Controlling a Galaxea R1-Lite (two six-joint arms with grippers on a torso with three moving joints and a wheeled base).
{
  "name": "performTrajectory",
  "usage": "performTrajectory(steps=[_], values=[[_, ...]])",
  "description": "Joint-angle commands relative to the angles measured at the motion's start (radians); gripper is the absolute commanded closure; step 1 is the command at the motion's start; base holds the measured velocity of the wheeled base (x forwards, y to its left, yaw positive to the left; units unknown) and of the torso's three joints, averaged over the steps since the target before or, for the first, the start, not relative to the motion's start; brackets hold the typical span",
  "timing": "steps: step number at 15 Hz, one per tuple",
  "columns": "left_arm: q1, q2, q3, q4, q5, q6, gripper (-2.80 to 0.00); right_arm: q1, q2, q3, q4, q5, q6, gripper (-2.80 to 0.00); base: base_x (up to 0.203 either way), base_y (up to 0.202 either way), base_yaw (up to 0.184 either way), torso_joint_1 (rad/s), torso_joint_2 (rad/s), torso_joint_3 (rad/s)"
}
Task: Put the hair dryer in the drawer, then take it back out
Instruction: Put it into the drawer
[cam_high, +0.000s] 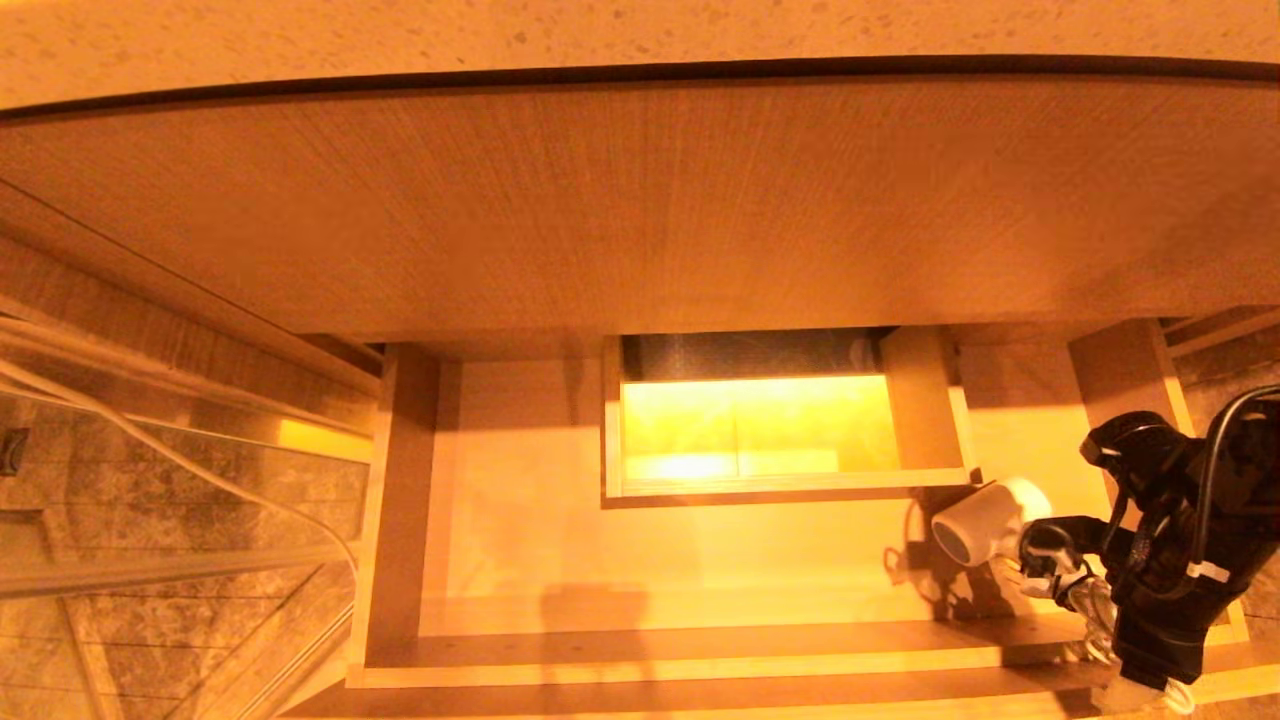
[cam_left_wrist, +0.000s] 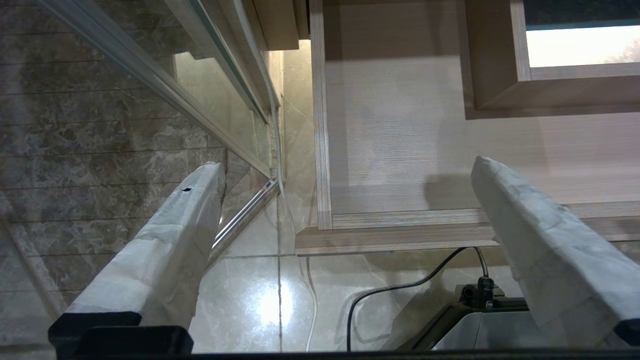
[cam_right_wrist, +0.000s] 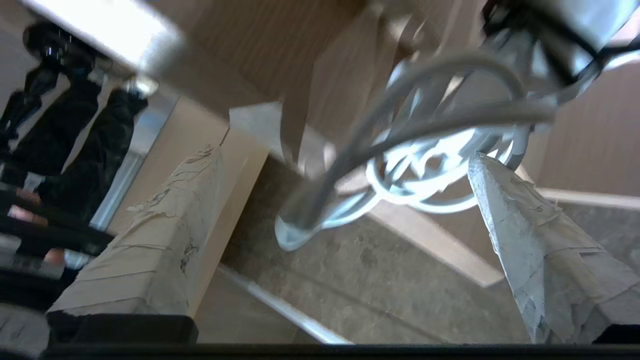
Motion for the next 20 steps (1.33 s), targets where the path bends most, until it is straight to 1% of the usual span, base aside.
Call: performTrajectory(steps=[1,10,15,17,20], values=[[0.0,0.0,0.0,0.0,0.0,0.0,-2.8,0.004,0.008,0.001,-0.012,-0.001,-0.006,-2.8,0.0,0.0,0.0,0.0,0.0,0.0],[0.0,0.0,0.0,0.0,0.0,0.0,-2.8,0.007,-0.005,0.0,-0.106,-0.003,0.005,-2.8,0.0,0.0,0.0,0.0,0.0,0.0],[0.0,0.0,0.0,0.0,0.0,0.0,-2.8,0.004,0.001,-0.003,-0.264,-0.004,0.01,-2.8,0.0,0.0,0.0,0.0,0.0,0.0],[0.0,0.0,0.0,0.0,0.0,0.0,-2.8,0.004,-0.003,0.002,-0.33,-0.004,0.031,-2.8,0.0,0.0,0.0,0.0,0.0,0.0],[0.0,0.0,0.0,0.0,0.0,0.0,-2.8,0.004,-0.045,0.002,-0.332,-0.004,0.043,-2.8,0.0,0.0,0.0,0.0,0.0,0.0]])
